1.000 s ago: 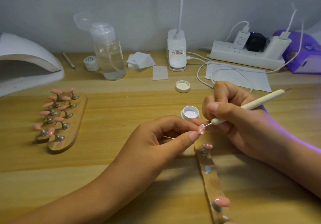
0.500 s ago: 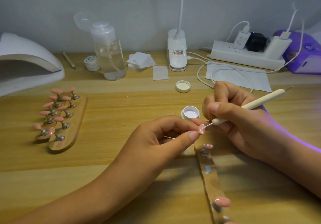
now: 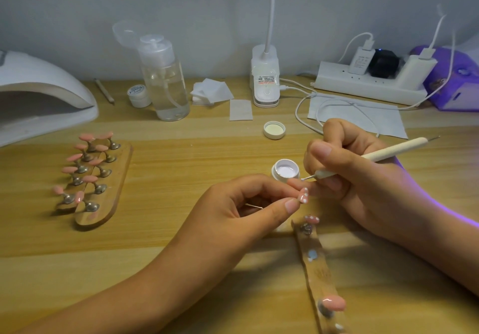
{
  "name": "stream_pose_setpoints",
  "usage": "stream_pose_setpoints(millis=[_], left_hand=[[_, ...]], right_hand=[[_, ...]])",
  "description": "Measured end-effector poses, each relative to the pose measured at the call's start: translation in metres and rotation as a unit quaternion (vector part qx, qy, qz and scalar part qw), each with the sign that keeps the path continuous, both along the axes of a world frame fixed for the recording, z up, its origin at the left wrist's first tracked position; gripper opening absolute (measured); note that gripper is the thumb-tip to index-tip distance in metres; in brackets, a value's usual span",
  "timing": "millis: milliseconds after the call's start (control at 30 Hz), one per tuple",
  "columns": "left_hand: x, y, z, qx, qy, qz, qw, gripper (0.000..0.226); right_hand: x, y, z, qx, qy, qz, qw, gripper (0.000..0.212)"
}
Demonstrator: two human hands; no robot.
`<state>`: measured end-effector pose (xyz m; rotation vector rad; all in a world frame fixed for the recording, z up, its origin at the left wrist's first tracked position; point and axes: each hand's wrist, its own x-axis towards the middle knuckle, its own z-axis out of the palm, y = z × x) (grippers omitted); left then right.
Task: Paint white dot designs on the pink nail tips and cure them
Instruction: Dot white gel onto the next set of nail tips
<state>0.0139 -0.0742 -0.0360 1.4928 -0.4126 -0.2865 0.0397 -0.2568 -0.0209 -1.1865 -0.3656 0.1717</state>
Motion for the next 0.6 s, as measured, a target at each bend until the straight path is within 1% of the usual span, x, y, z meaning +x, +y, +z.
stream_pose_setpoints(millis=[100, 233, 367, 600], left_hand=[[0.0004, -0.0001, 0.0002, -0.001, 0.000, 0.000, 1.000, 0.010], [0.0001, -0.0001, 0.0001, -0.013, -0.001, -0.002, 1.000, 0.009], [0.0000, 0.0001, -0.0002, -0.017, 0.002, -0.003, 1.000, 0.009], [0.0000, -0.0002, 0.0002, -0.019, 0.005, 0.000, 1.000, 0.008]], right_hand=[[0.0000, -0.0001, 0.0006, -0.004, 0.001, -0.002, 1.000, 0.027], [-0.0008, -0.0014, -0.0008, 0.012, 0.000, 0.015, 1.000, 0.023], [0.0000, -0.0041, -0.0039, -0.030, -0.027, 0.030, 0.999, 0.023], [0.0014, -0.0048, -0.0054, -0.037, -0.033, 0.034, 0.998, 0.024]])
